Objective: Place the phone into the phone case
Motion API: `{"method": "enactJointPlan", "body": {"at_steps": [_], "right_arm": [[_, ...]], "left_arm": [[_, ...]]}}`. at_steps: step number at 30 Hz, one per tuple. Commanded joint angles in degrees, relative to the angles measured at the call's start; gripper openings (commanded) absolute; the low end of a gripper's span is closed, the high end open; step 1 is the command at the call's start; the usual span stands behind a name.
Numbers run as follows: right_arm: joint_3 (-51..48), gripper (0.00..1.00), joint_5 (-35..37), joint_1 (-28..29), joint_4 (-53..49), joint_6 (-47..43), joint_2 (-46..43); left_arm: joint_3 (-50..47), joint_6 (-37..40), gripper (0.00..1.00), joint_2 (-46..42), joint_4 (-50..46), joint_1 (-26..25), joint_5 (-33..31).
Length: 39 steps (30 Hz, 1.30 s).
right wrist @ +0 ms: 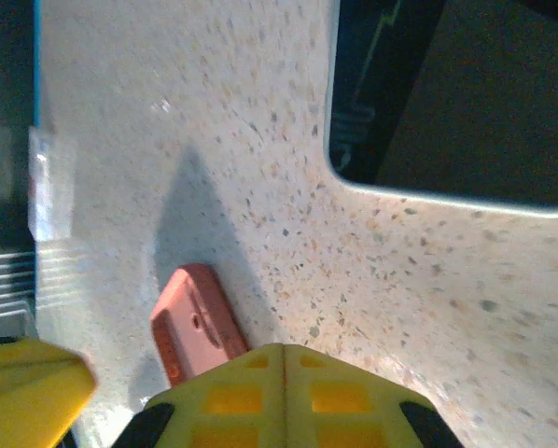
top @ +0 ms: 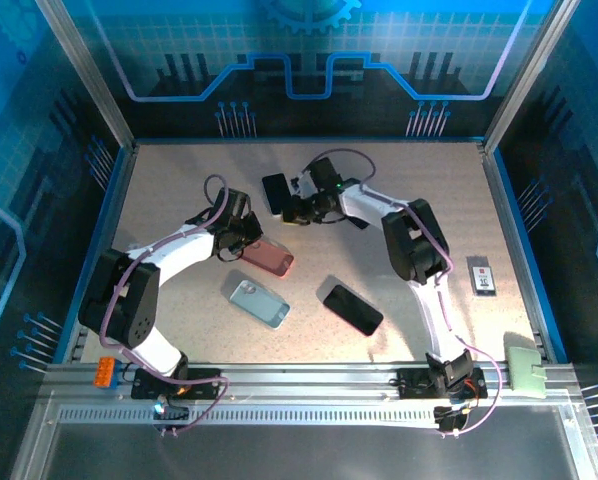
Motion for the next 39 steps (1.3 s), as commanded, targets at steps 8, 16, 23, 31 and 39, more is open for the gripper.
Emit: {"method": "enactJointPlan", "body": {"at_steps": [8,16,23,31,39], "right_arm": [[5.62,0.00,4.28,-5.39,2.54,2.01,4.18],[12.94,0.00,6.20,-5.05,-0.72,1.84,10.43],[15.00,0.00,6.83,-4.28,-3.02,0.38,12.82],[15.09,0.00,8.08,-1.52,-4.81,-0.70,13.21],[13.25,0.00,8.94,-0.50,-4.21,-0.08,12.22]], "left_arm": [[-0.65,0.48,0.00,-1.02,-0.59,0.27,-0.45],[-0.04,1.03,0.00,-0.06,-0.90,0.92,-0.11],[0.23,1.18,0.00,0.83,-0.38,1.59,0.59],[-0.77,0.86,0.00,0.96,0.60,1.94,1.17],[-2.09,0.61,0.00,-0.44,0.92,2.02,1.20]]}}
